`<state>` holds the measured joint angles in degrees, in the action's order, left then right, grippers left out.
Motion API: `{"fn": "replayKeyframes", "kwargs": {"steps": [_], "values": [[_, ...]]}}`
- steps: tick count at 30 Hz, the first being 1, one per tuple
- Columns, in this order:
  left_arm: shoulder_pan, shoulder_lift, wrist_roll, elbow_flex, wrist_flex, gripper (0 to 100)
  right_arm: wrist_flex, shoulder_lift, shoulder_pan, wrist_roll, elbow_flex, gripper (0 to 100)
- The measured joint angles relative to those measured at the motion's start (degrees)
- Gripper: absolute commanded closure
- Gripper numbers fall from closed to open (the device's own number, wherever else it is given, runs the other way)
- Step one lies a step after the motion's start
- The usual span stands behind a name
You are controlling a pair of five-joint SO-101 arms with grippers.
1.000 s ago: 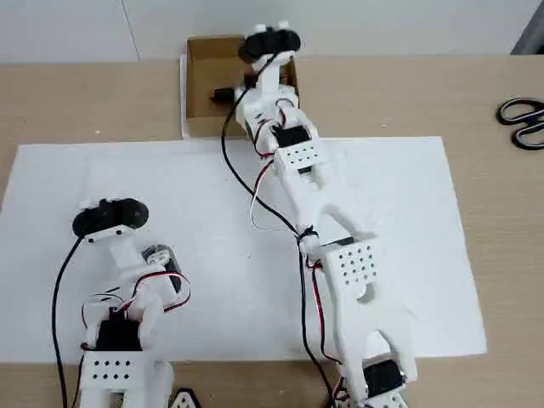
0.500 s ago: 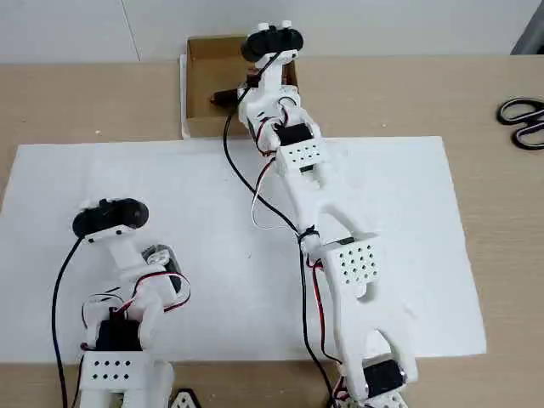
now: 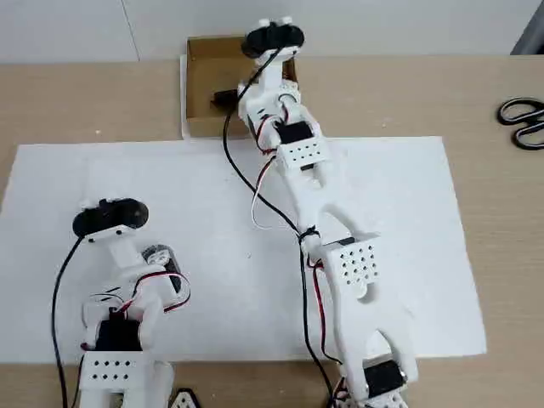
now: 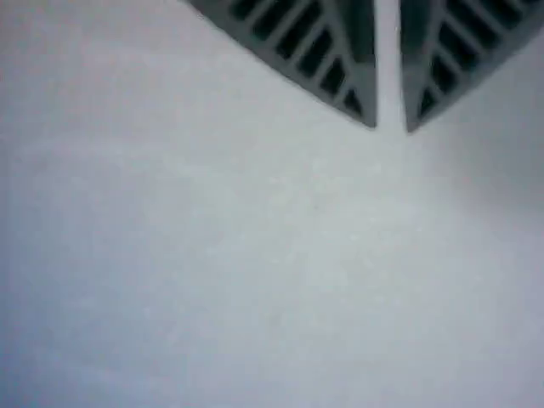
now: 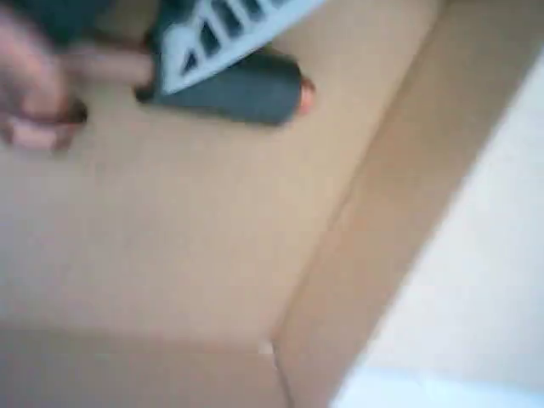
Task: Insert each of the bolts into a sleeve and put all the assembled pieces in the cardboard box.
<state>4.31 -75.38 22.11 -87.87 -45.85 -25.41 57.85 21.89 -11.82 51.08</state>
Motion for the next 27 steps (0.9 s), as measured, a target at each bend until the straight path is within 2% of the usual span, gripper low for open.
{"fn": "replayKeyframes", "kwargs": {"steps": [5,12,16,24,27], "values": [[0.0,0.0,0.0,0.0,0.0,99,0.0,0.0,-0.18,0.0,0.44,73.2],[0.0,0.0,0.0,0.0,0.0,99,-0.44,0.0,-1.58,0.0,10.37,73.3],[0.0,0.0,0.0,0.0,0.0,99,-8.18,0.0,-1.58,0.0,20.13,78.3],[0.0,0.0,0.0,0.0,0.0,99,-25.93,-0.09,-1.67,0.0,39.56,99.5],[0.0,0.0,0.0,0.0,0.0,99,-30.68,-0.09,-2.9,0.0,42.2,99.5]]}}
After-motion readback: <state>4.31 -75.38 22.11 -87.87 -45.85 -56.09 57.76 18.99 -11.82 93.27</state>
